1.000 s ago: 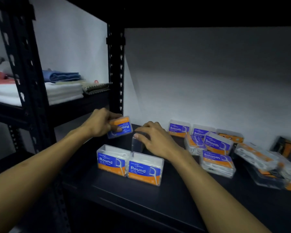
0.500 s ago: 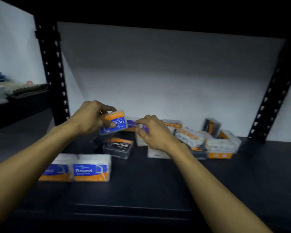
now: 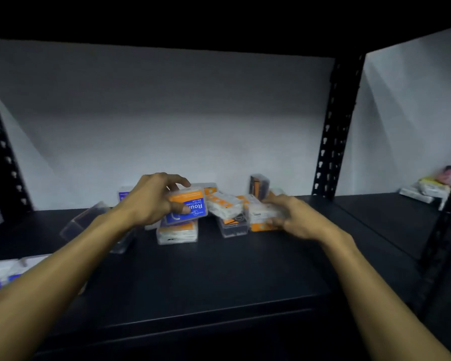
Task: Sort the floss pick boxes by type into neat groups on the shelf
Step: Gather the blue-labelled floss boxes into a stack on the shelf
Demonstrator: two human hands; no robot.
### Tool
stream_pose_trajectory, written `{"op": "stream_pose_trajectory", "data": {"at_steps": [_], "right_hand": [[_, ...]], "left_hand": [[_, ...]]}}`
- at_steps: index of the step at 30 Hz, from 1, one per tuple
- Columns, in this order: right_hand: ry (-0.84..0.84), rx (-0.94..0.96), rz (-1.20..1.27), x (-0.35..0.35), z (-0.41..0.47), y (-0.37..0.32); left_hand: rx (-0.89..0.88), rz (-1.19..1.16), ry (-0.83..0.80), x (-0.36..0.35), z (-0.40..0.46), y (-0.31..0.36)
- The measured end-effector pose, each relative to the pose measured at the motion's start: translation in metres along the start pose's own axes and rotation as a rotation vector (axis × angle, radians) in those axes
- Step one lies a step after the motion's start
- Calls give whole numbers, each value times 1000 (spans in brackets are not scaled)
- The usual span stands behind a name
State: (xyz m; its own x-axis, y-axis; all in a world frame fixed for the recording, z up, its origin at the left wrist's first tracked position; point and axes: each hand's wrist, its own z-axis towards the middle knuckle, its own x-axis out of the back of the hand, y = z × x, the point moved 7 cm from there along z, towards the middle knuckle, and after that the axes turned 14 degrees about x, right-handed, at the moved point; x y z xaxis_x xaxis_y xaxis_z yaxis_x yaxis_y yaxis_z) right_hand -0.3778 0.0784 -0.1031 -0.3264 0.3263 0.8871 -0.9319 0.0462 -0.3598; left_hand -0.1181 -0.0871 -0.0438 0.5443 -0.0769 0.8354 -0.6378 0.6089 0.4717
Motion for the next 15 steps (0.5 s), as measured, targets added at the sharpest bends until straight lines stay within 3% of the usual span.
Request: {"op": "stream_pose_trajectory", "data": {"at_steps": [6, 12, 15], "right_hand": [[234, 141, 50, -2, -20, -10], [71, 115, 97, -20, -40, -26], [96, 86, 184, -22, -43, -22]], "left_hand": [[4, -120, 84, -22, -15, 16], [0, -393, 140, -38, -31, 8], [-15, -445, 168, -49, -35, 1]]}}
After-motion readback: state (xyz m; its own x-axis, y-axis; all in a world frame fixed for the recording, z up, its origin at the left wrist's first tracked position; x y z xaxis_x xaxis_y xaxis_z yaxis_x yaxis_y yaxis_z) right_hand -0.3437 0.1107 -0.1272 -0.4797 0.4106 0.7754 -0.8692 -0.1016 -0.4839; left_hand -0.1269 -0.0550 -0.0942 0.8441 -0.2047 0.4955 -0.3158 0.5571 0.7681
